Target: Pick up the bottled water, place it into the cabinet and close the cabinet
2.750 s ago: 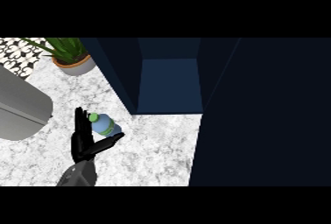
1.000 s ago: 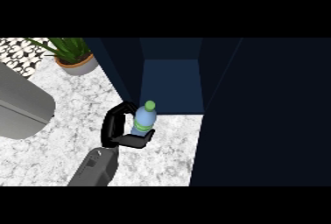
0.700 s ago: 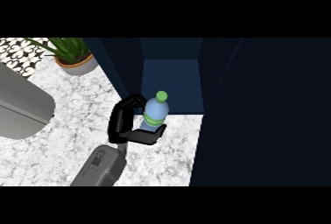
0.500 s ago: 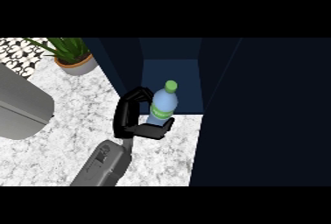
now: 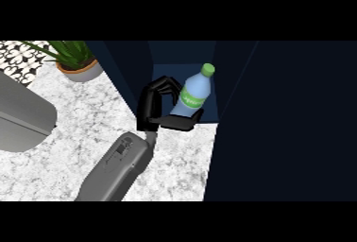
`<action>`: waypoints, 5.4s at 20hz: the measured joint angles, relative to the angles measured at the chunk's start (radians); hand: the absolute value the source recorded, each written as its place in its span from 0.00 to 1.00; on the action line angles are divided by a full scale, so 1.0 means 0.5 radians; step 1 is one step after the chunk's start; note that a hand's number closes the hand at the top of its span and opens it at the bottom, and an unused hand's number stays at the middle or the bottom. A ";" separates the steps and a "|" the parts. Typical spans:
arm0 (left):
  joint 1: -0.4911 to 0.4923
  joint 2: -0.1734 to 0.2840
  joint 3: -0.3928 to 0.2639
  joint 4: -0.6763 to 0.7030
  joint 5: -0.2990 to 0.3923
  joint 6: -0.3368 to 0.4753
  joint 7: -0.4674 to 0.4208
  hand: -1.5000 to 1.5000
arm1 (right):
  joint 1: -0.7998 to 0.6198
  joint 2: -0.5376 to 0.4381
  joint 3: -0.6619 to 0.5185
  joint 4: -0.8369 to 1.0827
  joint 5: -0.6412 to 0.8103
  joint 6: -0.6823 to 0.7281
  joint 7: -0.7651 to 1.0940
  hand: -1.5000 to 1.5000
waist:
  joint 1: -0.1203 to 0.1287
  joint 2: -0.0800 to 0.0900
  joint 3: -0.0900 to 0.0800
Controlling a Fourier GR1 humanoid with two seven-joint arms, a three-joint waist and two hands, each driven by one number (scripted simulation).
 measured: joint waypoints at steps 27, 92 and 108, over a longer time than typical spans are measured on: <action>-0.856 0.001 0.223 1.460 0.395 0.322 -0.437 1.00 | 0.210 -0.138 -0.188 0.002 -0.099 0.161 -0.272 0.00 | -0.084 0.032 -0.001; 0.539 0.375 -0.259 -0.606 0.461 -0.262 -0.156 1.00 | 0.090 -0.322 -0.014 -0.002 -0.095 0.421 0.036 1.00 | 0.080 -0.017 0.000; 1.380 0.806 -0.098 -1.434 0.490 -0.378 -0.168 1.00 | -0.535 0.265 0.575 0.244 0.185 0.265 0.684 1.00 | 0.063 -0.008 -0.003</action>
